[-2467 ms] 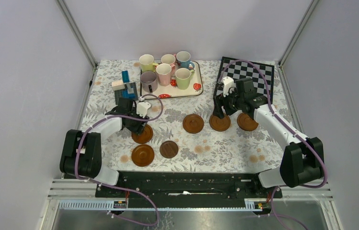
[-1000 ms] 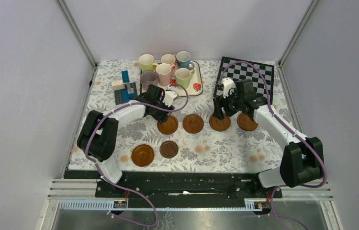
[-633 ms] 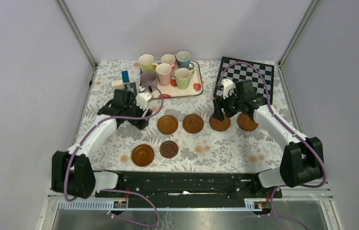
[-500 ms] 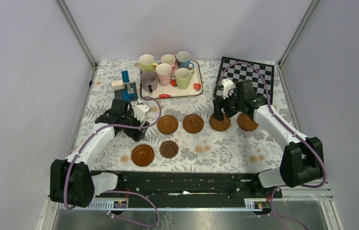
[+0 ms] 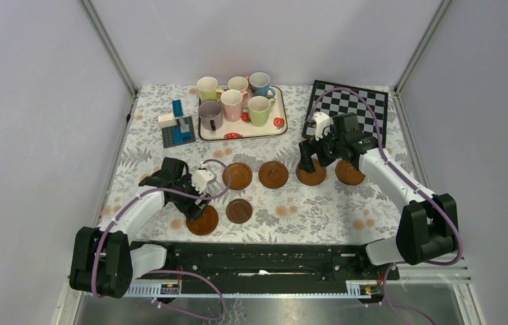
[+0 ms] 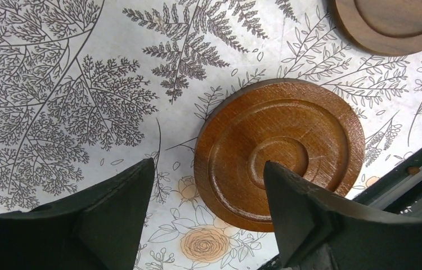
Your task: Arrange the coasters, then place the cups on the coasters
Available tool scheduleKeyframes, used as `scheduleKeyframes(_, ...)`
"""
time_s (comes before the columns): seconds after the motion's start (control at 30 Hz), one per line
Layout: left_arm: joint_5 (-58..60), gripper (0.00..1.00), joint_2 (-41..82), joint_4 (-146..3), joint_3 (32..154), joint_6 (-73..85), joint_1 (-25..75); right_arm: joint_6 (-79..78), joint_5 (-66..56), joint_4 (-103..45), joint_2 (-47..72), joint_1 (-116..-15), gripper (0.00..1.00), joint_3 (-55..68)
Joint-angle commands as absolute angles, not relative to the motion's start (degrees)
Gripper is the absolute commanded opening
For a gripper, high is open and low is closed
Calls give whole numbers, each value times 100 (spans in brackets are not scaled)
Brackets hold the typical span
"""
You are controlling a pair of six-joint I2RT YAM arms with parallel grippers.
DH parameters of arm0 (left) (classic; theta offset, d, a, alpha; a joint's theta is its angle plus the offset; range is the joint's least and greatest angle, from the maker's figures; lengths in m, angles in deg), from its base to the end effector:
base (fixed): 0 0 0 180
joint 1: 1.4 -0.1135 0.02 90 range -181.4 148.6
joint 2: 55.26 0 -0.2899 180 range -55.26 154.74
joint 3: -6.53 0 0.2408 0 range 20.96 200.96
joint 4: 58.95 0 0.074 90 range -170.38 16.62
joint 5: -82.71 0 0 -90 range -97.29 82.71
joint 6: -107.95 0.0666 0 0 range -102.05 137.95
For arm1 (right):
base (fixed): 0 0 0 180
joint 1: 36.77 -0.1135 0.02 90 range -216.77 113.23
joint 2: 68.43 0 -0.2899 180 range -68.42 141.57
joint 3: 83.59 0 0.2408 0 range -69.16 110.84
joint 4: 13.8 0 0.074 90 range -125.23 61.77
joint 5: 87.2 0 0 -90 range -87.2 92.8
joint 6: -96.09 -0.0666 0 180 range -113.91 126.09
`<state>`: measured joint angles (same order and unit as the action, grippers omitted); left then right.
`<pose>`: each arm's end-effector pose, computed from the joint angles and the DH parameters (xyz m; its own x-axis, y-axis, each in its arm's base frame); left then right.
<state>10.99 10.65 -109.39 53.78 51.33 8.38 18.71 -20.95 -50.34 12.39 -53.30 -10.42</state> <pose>0.1726 -0.0510 0.1729 -0.6194 0.6369 -0.4591 0.7333 0.6782 -0.0484 0.2888 0.1137 0.2736 -0.5347 -0.3673 -0.7610 -0.6703 0.7328 0.1173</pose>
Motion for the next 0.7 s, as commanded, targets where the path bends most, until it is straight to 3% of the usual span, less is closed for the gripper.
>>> scheduleKeyframes(0.0, 1306, 75, 998, -10647, 5288, 5437, 823, 1944, -2224, -5069, 1206, -5303, 99, -922)
scheduleKeyframes(0.37, 907, 64, 1341, -10350, 5336, 5364, 854, 1981, -2026, -5017, 1250, -5303, 100, -937)
scheduleKeyframes(0.67, 1612, 70, 979, -11005, 5372, 5933, 874, 1964, -2009, -5003, 1292, -5304, 100, -957)
